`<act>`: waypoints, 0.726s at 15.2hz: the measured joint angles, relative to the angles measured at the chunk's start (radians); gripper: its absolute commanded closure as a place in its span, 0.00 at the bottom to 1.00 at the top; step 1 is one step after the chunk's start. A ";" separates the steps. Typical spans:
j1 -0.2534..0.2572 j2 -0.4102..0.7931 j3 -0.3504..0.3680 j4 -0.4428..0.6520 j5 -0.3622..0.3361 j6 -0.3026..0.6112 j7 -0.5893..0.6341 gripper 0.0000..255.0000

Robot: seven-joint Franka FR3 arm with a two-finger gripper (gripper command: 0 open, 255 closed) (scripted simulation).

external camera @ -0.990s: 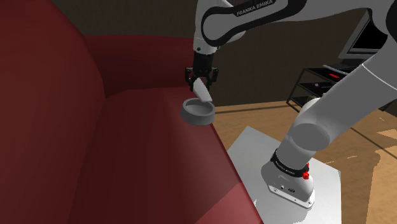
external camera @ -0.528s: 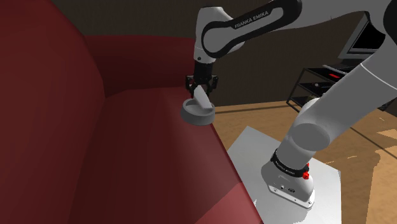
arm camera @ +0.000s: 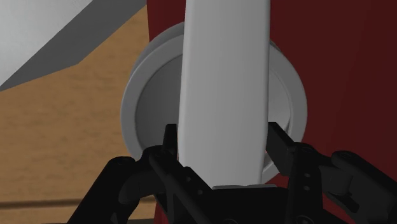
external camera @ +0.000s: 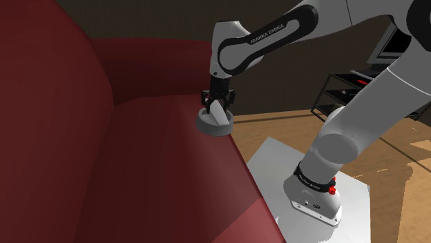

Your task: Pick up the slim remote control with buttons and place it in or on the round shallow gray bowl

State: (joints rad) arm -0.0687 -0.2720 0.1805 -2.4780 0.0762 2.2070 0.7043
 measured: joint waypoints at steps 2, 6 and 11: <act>0.000 0.000 0.000 -0.002 0.000 0.003 0.000 1.00; 0.000 0.000 0.000 -0.003 0.000 0.003 0.000 0.00; 0.000 0.000 0.000 -0.003 0.000 0.004 0.000 0.00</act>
State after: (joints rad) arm -0.0684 -0.2718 0.1809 -2.4805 0.0764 2.2106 0.7046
